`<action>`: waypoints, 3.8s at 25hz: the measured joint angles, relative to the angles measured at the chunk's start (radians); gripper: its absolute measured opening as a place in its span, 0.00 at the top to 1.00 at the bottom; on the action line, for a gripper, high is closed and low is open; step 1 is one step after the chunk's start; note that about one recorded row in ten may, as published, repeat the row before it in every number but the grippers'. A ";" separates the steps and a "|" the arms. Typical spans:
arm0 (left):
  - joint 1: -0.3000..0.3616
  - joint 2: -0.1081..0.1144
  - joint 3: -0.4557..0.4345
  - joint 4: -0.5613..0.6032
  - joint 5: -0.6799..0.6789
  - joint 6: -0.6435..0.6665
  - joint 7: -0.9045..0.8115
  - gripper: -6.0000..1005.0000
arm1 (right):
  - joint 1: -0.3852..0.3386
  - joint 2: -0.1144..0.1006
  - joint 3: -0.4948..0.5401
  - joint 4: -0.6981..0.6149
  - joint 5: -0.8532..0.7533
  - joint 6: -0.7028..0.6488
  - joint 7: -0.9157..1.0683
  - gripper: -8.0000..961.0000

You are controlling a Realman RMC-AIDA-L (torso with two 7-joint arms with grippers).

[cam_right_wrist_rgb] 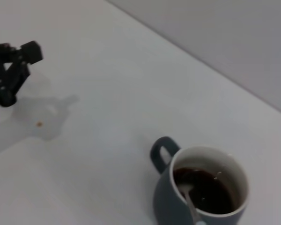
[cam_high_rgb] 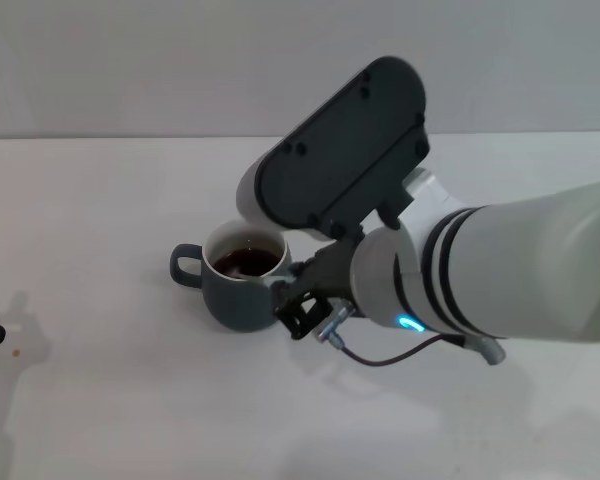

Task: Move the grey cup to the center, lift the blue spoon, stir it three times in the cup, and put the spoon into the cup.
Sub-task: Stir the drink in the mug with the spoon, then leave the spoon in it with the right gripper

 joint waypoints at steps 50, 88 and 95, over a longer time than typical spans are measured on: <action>-0.001 -0.001 -0.037 0.028 -0.001 -0.004 -0.051 1.00 | 0.051 0.001 0.031 -0.172 0.017 0.124 0.002 0.82; 0.003 -0.001 -0.038 0.028 -0.001 -0.022 -0.051 1.00 | 0.028 0.003 0.042 -0.169 0.016 0.171 0.004 0.82; -0.004 -0.001 -0.038 0.028 -0.001 -0.027 -0.051 1.00 | 0.026 -0.003 0.077 -0.195 -0.015 0.181 0.002 0.82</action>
